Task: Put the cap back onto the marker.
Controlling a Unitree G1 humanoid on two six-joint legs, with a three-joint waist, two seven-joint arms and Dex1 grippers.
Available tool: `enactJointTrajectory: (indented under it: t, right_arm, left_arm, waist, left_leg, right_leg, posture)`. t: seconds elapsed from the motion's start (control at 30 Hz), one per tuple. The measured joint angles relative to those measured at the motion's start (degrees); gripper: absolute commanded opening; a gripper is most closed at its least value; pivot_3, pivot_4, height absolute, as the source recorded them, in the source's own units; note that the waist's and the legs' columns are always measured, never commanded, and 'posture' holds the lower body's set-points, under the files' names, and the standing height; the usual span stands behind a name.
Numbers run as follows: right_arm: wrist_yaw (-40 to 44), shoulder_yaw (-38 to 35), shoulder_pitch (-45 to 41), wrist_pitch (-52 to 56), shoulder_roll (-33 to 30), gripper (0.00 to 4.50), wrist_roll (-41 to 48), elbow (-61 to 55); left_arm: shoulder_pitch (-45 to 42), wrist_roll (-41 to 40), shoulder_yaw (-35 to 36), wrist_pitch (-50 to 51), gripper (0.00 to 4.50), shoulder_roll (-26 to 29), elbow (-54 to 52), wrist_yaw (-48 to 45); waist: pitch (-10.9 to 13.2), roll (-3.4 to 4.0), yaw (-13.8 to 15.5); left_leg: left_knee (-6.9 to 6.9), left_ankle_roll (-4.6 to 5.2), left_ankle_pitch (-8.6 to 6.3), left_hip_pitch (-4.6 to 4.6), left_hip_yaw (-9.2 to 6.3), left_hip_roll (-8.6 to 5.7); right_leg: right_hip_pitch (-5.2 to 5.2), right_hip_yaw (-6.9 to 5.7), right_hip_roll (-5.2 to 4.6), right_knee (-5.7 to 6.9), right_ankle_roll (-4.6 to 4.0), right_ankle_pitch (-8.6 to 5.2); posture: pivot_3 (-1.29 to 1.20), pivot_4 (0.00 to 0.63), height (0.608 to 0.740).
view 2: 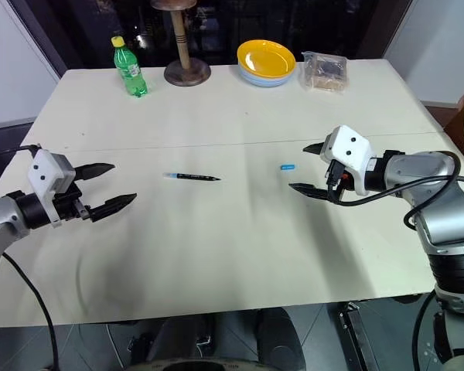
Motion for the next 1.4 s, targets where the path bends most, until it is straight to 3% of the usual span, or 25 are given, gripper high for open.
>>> enactJointTrajectory:
  t: [0.37,0.57,0.8,1.1,1.4]
  right_arm:
    - [-0.26,1.0,-0.56,-0.25,0.39,4.37,-0.43,0.12]
    - [-1.61,1.03,-0.49,-0.17,2.34,4.37,-0.38,0.42]
    - [-5.49,0.94,4.6,1.88,6.13,4.37,0.25,-2.84]
    - [-15.97,-2.34,17.94,10.61,12.46,4.37,4.18,-18.87]
    - [-25.44,-6.25,24.91,18.98,16.14,4.37,8.7,-30.93]
  left_arm:
    - [-0.03,1.22,-0.52,-0.25,4.42,0.0,0.48,-0.1]
    - [-4.73,3.59,-5.99,-7.02,4.42,-1.02,8.28,-4.46]
    - [-19.72,8.24,-15.42,-17.35,4.42,-3.79,28.89,-14.69]
    - [-42.6,17.99,-24.11,-33.09,4.42,-13.54,64.3,-23.49]
    - [-52.38,26.65,-28.74,-41.6,4.42,-19.55,85.11,-28.11]
  waist:
    - [0.01,0.01,0.02]
    - [0.01,0.02,0.09]
    - [0.01,0.02,0.44]
    - [0.02,-0.06,0.66]
    - [0.03,-0.1,0.54]
  left_leg:
    - [-0.03,-0.01,-0.01,-0.01,0.02,-0.02]
    - [-0.03,-0.01,-0.01,-0.01,0.03,-0.04]
    - [-0.01,0.03,0.01,-0.06,0.11,-0.06]
    - [0.23,0.25,-0.06,-0.13,0.29,-0.06]
    - [0.27,0.25,-0.06,-0.16,0.24,-0.02]
  right_leg:
    - [-0.02,0.0,-0.05,-0.01,0.0,0.0]
    - [-0.03,-0.01,-0.06,-0.01,-0.01,0.0]
    - [-0.05,-0.12,-0.07,0.0,0.03,0.02]
    - [-0.01,-0.24,0.34,0.05,0.49,0.24]
    - [-0.02,-0.22,0.45,0.05,0.55,0.26]
  posture:
    - [0.0,0.15,0.74]
    - [0.0,0.15,0.74]
    - [0.0,0.15,0.74]
    - [0.0,0.15,0.74]
    - [0.0,0.15,0.74]
